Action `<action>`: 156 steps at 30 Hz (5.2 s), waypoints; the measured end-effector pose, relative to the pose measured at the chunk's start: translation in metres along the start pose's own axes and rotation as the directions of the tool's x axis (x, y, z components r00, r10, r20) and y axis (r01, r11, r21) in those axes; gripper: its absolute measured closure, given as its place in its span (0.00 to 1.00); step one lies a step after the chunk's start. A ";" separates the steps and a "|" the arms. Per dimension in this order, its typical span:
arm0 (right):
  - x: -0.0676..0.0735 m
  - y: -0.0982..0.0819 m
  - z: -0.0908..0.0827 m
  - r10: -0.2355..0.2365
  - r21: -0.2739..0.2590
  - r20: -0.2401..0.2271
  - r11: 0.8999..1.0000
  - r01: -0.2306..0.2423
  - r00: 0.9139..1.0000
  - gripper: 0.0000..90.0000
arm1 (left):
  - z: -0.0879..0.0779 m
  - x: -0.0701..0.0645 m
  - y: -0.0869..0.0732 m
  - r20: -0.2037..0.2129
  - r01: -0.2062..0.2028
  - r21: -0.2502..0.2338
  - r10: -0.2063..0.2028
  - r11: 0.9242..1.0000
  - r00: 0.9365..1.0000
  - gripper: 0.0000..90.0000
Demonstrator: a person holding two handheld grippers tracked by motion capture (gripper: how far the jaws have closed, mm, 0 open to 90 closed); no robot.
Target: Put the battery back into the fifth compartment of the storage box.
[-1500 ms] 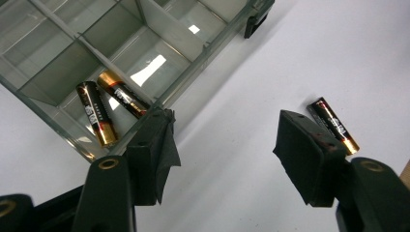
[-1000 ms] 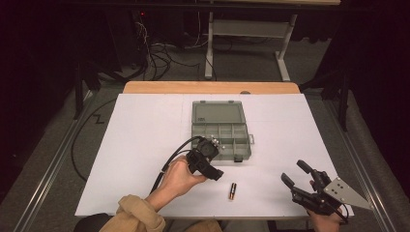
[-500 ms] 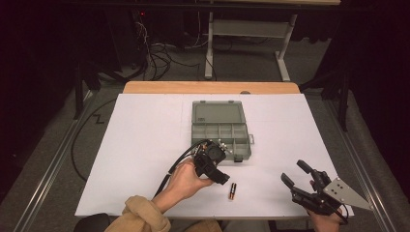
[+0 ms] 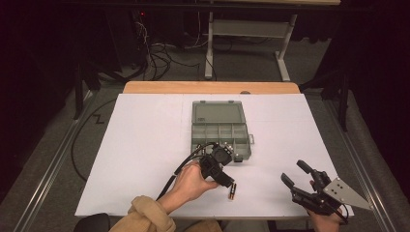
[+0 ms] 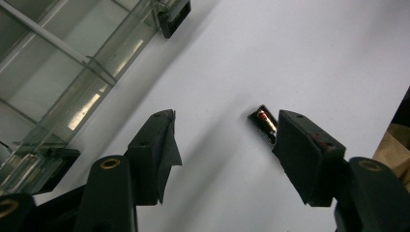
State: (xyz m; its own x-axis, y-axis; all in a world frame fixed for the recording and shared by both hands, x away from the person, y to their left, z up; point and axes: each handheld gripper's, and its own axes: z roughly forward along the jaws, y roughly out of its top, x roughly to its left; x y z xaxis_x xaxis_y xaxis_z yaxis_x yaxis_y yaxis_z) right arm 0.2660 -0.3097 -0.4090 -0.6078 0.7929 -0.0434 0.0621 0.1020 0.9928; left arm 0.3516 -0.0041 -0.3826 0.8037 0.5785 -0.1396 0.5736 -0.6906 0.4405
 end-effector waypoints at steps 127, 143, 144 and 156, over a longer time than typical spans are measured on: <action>0.003 0.000 0.006 -0.013 0.002 -0.010 1.000 0.013 1.000 0.36 | -0.020 0.024 -0.005 -0.037 0.009 -0.008 -0.009 1.000 0.999 0.85; 0.005 0.000 0.008 -0.018 0.002 -0.019 1.000 0.018 1.000 0.35 | -0.032 0.035 -0.002 -0.066 0.029 -0.037 -0.031 0.999 0.997 0.85; 0.005 0.000 0.008 -0.017 0.001 -0.019 1.000 0.018 1.000 0.35 | -0.033 0.036 -0.002 -0.068 0.031 -0.040 -0.034 0.999 0.997 0.85; 0.006 0.000 0.009 -0.016 0.001 -0.023 1.000 0.016 1.000 0.35 | -0.039 0.047 -0.002 -0.073 0.056 -0.059 -0.060 0.997 0.996 0.85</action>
State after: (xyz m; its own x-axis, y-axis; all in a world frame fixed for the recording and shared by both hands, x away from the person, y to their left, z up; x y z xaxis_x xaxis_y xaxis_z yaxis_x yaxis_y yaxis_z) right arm 0.2692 -0.2996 -0.4100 -0.6267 0.7772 -0.0563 0.0536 0.1150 0.9919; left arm 0.3818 0.0415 -0.3551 0.7541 0.6489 -0.1011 0.6073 -0.6305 0.4834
